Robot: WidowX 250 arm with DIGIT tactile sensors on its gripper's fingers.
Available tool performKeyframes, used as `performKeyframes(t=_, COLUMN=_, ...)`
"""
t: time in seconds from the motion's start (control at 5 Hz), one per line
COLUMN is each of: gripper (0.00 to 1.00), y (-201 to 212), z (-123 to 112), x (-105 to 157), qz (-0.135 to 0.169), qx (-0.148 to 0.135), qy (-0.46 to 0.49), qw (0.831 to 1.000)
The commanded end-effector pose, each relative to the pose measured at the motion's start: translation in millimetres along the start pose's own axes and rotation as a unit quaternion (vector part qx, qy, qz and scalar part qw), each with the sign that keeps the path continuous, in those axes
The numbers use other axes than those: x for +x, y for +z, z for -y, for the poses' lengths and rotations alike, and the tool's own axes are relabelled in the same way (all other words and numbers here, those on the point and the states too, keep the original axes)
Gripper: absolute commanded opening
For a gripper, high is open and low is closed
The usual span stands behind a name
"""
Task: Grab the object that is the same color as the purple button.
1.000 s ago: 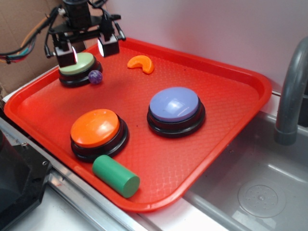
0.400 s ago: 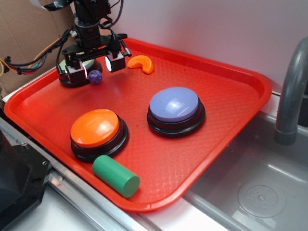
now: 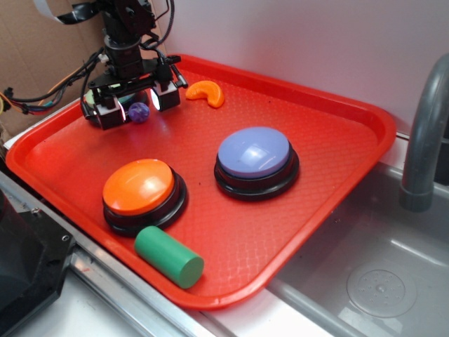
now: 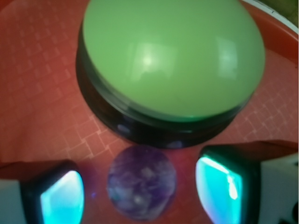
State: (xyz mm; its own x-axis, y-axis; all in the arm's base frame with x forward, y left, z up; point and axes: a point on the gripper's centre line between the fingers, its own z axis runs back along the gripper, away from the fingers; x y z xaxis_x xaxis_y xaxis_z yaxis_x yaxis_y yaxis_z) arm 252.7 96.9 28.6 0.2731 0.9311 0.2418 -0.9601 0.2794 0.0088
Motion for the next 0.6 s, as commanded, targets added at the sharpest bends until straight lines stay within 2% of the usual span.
performKeyframes(t=0.0, gripper=0.05, y=1.8, z=-12.0, x=12.5, qz=-0.007, qx=-0.022, qy=0.016, qw=1.000)
performKeyframes(t=0.2, gripper=0.00, y=0.7, z=-12.5, x=12.8, qz=-0.016, qx=-0.020, qy=0.023, qw=0.999)
performKeyframes(t=0.4, gripper=0.00, y=2.6, z=-11.4, x=13.0, qz=-0.020, qx=-0.022, qy=0.010, qw=1.000)
